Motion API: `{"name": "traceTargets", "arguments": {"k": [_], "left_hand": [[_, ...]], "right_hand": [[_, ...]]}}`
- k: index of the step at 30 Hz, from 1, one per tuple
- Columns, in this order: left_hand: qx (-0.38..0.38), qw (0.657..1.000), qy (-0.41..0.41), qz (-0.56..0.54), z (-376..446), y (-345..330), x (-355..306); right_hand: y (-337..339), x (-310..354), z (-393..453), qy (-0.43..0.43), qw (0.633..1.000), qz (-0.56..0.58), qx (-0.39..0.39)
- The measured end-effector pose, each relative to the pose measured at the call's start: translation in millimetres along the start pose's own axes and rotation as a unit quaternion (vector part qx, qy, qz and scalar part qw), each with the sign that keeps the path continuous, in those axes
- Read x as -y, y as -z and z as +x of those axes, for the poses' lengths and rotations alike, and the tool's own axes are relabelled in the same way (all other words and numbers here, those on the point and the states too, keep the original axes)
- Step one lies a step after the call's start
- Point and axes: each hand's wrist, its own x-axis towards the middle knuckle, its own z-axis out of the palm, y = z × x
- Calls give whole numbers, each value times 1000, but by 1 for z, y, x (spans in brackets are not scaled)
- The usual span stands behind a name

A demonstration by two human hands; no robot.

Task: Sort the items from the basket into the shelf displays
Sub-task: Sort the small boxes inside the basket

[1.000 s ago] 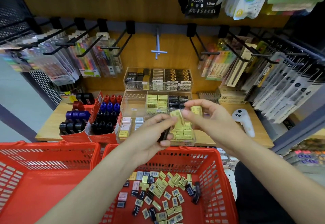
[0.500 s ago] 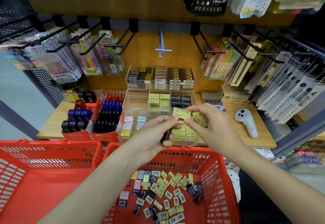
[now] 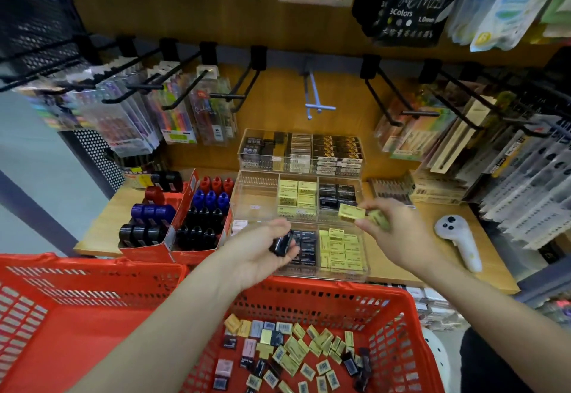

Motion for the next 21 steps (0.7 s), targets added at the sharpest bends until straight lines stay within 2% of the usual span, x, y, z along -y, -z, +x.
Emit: {"name": "traceTargets", "arguments": {"k": [4,9,14,21], "left_hand": [[3,999,-51,-15,5,18,-15],[-27,997,-68,-24,12,36,-22],[-24,997,-64,-29,20,32,-20],[-15,997,-57,-41,22,22,-11]], "right_hand": [[-29,37,50,47,995,-92,14],[-64,52,92,-6,979,-190,71],[-79,53,110,-41,975,-208,74],[-84,64,112,-11,927,-365,84]]}}
